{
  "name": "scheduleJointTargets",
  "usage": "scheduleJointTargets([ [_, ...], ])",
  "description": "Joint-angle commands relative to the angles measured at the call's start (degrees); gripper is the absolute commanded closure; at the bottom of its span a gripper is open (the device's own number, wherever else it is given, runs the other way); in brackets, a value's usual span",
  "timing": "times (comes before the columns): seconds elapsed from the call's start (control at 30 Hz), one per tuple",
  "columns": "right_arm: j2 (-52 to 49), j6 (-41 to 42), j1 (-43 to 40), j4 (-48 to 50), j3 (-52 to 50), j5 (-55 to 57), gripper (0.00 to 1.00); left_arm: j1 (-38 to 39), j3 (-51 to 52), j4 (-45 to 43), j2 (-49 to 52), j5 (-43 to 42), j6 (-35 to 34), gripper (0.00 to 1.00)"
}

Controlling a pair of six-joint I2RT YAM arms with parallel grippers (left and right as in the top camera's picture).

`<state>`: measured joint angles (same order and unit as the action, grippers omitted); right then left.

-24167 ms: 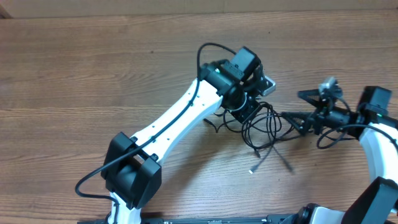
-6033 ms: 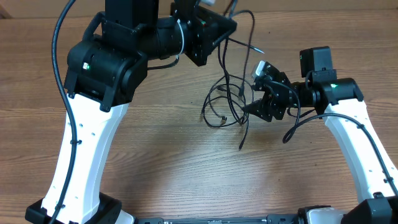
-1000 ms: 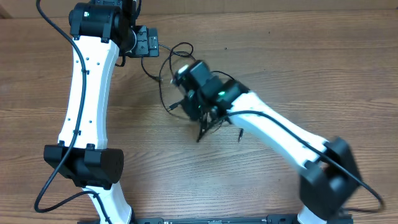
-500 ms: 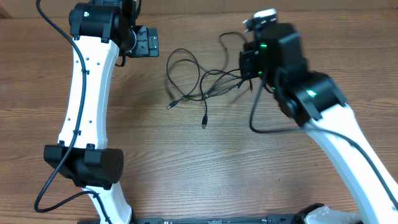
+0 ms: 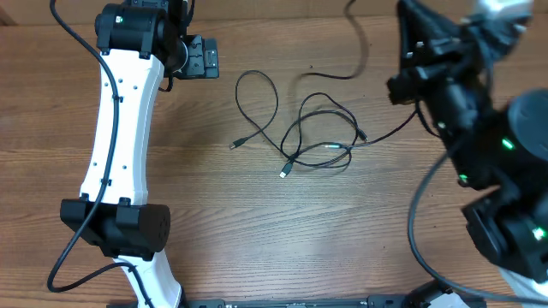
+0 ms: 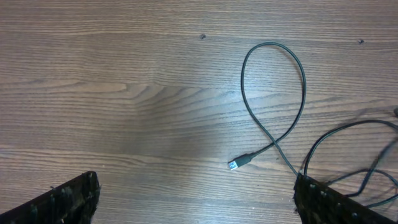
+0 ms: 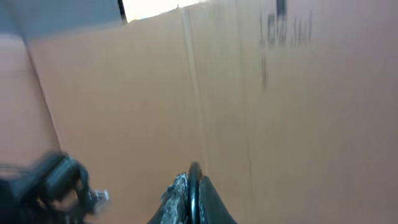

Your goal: Untangle cables

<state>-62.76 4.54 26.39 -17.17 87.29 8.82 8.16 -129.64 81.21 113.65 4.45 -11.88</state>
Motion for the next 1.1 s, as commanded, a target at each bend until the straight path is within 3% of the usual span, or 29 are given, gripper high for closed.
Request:
scheduleJointTargets([
  [0.0, 1.0, -0.7, 0.1, 2.6, 1.4, 0.2, 0.96, 0.1, -0.2, 0.0, 0.3, -0.7, -0.4, 0.0],
  [0.13, 0.9, -4.7, 0.1, 5.2, 1.4, 4.5, 0.96, 0.1, -0.2, 0.0, 0.3, -0.7, -0.4, 0.0],
  [0.47, -2.9, -15.8, -2.8, 5.7, 1.3, 27.8, 0.96, 0.1, -0.2, 0.0, 0.3, -0.7, -0.3, 0.0],
  [1.07, -17.5, -15.7, -39.1, -0.4, 1.3, 28.0, 0.96, 0.1, -0.2, 0.0, 0.3, -0.7, -0.4, 0.0],
])
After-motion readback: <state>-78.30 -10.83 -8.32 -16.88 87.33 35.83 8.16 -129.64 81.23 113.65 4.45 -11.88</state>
